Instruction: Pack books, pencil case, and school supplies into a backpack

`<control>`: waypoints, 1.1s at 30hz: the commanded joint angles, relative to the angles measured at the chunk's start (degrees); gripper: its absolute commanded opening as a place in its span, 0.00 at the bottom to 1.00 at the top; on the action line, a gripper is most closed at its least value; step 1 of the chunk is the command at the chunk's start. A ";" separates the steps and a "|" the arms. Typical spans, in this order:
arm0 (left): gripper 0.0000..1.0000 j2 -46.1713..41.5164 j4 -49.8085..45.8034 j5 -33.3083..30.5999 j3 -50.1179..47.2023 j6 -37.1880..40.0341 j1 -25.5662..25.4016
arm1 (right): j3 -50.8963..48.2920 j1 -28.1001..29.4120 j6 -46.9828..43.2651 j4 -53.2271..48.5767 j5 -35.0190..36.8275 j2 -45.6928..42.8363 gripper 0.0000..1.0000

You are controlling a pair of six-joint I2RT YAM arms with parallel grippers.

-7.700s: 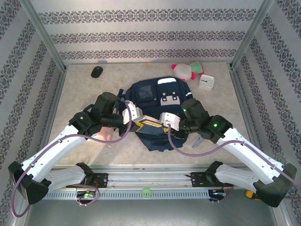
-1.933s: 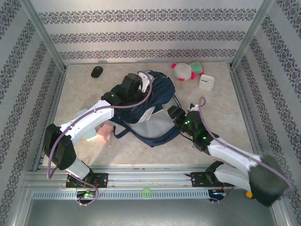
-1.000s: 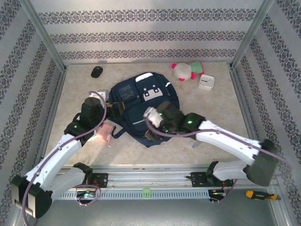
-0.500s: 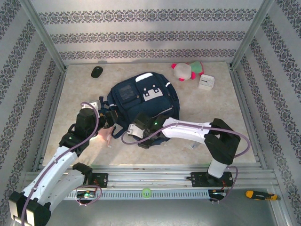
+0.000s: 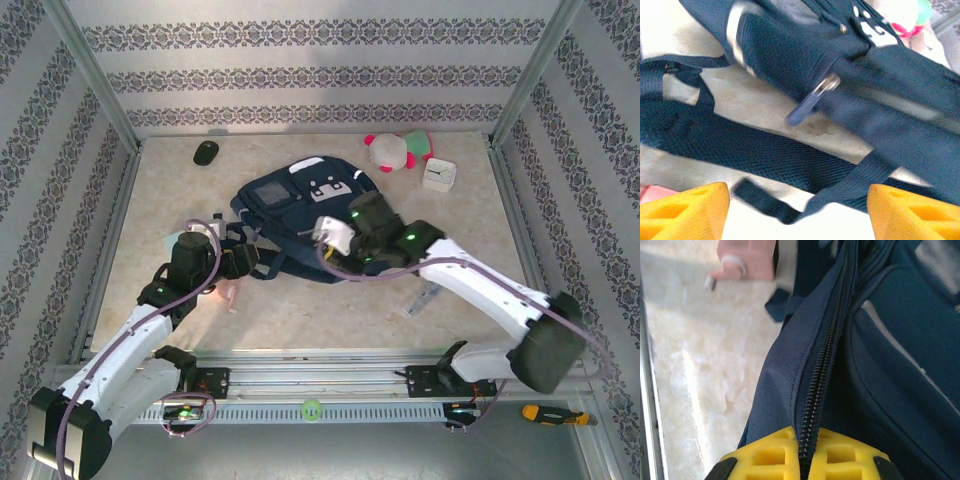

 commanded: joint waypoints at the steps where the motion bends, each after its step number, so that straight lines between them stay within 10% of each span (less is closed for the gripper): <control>1: 0.70 1.20 9.11 7.24 -1.15 5.20 0.70 | 4.69 -4.49 -5.94 -0.32 -13.60 -1.93 0.00; 26: 0.54 25.08 40.85 11.18 3.31 16.47 -0.33 | 4.45 -8.48 -5.95 -2.07 -17.40 -3.04 0.00; 33: 0.14 26.21 39.52 12.36 4.42 17.20 -0.41 | 3.39 -8.48 -4.79 -0.88 -17.93 -3.57 0.00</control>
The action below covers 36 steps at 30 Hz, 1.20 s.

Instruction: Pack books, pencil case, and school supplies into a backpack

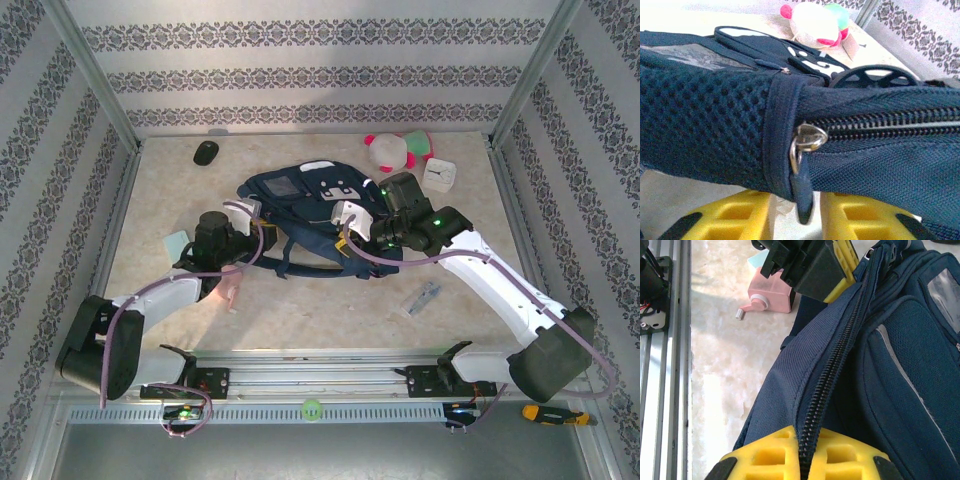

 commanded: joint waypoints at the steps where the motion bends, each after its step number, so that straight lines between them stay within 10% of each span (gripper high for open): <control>1: 0.08 -0.36 3.01 1.24 2.18 1.17 -0.28 | -0.21 -0.20 0.60 4.36 -3.75 -2.60 0.00; 21: 0.00 -5.77 -8.38 27.36 5.86 -0.42 -3.63 | -6.53 7.21 17.28 22.09 20.64 1.87 0.00; 29: 0.00 -7.34 -25.07 21.85 7.74 4.85 -5.14 | -8.56 8.93 24.25 30.05 23.71 6.48 0.00; 36: 0.00 -5.44 -35.73 2.13 5.35 -2.79 -5.15 | -11.02 7.22 36.45 28.17 16.21 3.86 0.52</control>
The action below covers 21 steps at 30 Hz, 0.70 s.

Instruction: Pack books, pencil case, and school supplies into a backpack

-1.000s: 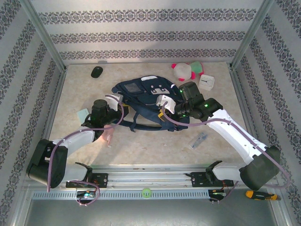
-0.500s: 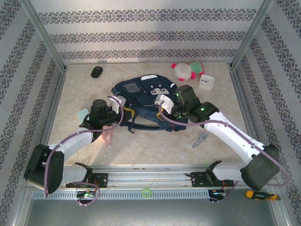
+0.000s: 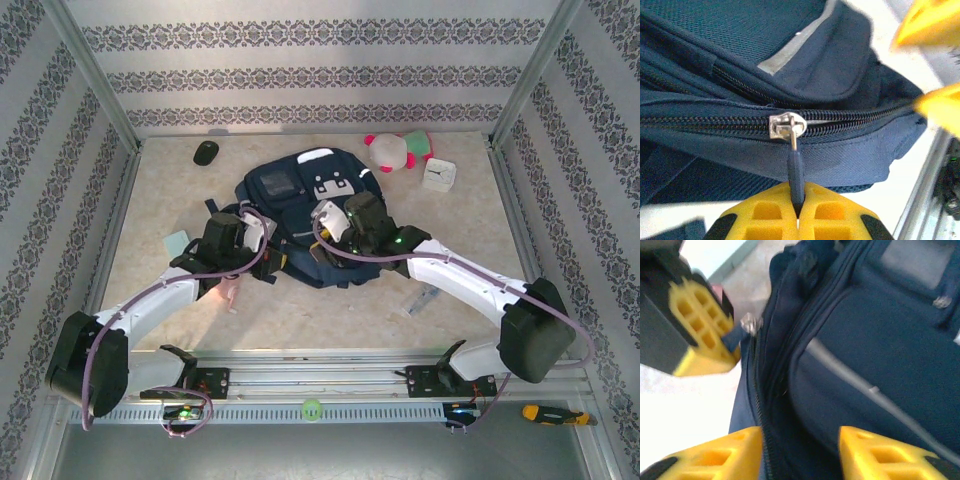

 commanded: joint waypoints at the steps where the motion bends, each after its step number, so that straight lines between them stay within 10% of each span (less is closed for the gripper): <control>1: 0.00 0.13 -3.85 -7.49 -0.96 -3.93 -0.62 | -2.10 -2.58 12.09 1.09 -2.64 -3.47 0.54; 7: 0.00 2.93 -2.89 -12.12 -3.43 -7.18 -0.57 | -7.11 -5.35 21.65 -6.92 0.30 -5.30 0.59; 21: 0.00 12.74 -0.37 2.52 -1.47 -3.05 -4.81 | -12.89 -5.36 43.24 8.29 10.67 11.03 0.47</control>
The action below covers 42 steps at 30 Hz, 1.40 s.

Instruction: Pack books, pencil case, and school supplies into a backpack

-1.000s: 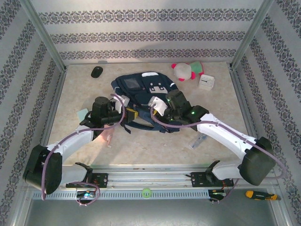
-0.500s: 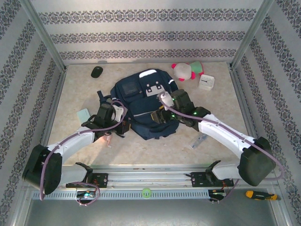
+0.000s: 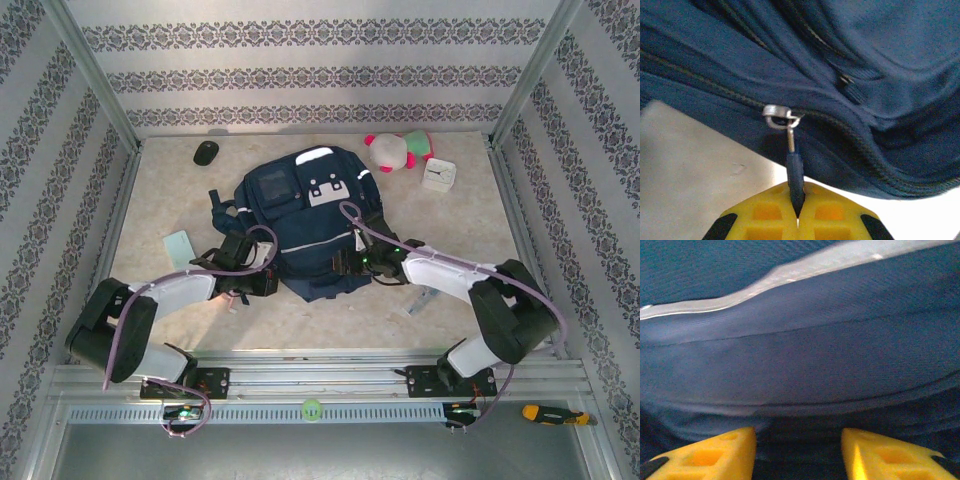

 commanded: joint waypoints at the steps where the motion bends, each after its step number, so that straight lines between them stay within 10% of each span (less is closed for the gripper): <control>1: 0.00 1.92 2.06 10.77 2.65 2.27 -3.17 | -0.60 0.28 8.24 3.85 6.34 3.87 0.46; 11: 0.02 4.16 -0.36 16.69 10.23 2.74 -13.21 | 0.13 1.24 14.18 6.55 12.78 6.23 0.42; 19: 0.48 -1.83 -3.94 6.12 10.98 5.78 -13.61 | 2.31 0.44 4.00 5.79 9.77 0.69 0.53; 24: 0.75 -12.59 -8.16 -1.91 10.57 16.39 -12.64 | 4.01 -1.14 -8.88 0.75 3.00 -8.93 0.58; 31: 0.84 -25.60 -7.76 -14.03 4.82 39.14 -8.55 | 2.22 -0.06 -12.53 -7.16 -5.04 -23.02 0.58; 42: 0.85 -12.79 -13.53 -13.84 7.82 64.62 -5.45 | -2.72 6.46 3.01 -4.20 -13.09 -24.85 0.58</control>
